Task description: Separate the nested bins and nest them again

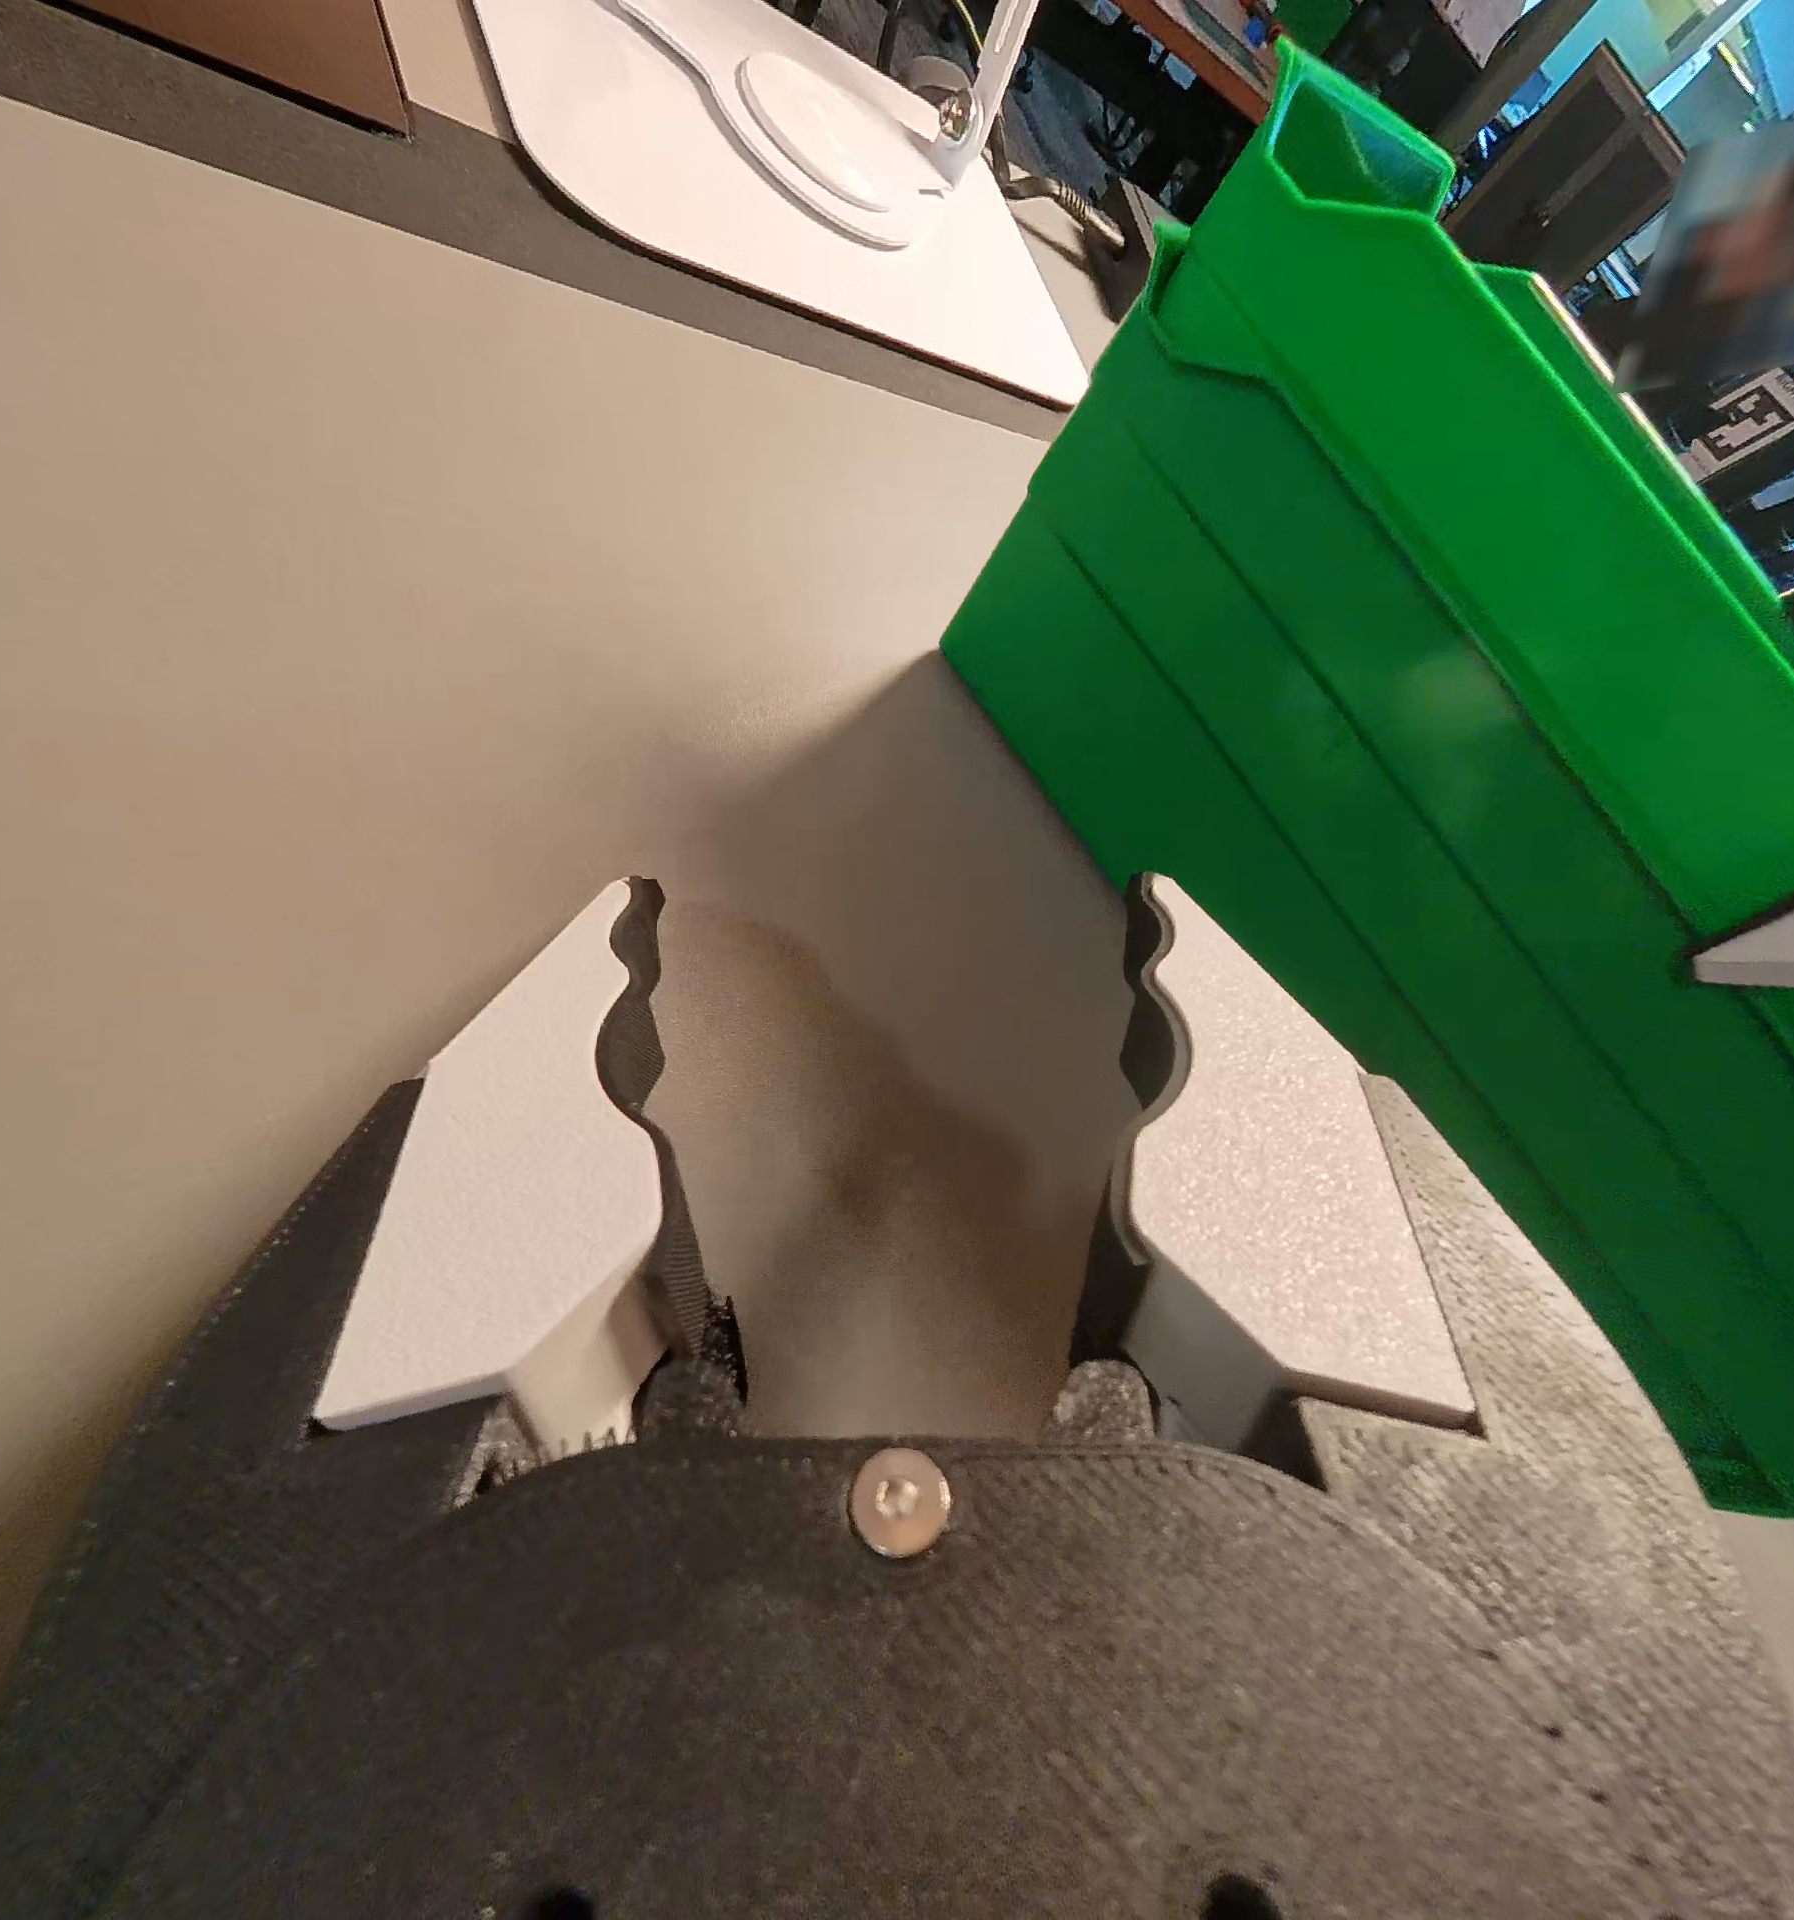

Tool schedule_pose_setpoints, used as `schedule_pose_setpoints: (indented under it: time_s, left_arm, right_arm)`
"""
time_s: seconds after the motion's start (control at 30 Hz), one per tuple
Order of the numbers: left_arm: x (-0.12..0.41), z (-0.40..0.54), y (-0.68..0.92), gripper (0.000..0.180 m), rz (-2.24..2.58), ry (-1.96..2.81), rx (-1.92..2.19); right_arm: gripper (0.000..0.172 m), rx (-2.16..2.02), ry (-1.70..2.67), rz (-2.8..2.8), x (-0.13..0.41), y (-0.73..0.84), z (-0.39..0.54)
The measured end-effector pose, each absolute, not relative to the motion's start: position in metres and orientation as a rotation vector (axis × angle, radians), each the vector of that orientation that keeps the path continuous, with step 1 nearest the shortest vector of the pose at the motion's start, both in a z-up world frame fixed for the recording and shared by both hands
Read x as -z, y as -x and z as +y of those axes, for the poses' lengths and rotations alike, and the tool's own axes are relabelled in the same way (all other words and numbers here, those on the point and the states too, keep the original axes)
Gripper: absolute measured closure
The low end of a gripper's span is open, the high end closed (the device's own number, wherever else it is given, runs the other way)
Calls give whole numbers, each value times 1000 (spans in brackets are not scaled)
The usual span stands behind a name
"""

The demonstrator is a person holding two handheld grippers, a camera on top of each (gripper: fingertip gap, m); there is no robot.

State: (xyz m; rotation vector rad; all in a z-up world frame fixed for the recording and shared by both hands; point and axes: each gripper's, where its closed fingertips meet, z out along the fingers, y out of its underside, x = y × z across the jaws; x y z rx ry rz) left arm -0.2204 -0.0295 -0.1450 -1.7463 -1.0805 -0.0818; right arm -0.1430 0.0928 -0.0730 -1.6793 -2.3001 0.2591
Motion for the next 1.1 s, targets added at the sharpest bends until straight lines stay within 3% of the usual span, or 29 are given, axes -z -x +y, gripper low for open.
schedule_pose_setpoints:
  time_s: [1.1]
  left_arm:
    - [145, -28, 217, 90, -1055, 1766, 93]
  right_arm:
    - [48, -291, 1587, -2483, 78, 119, 73]
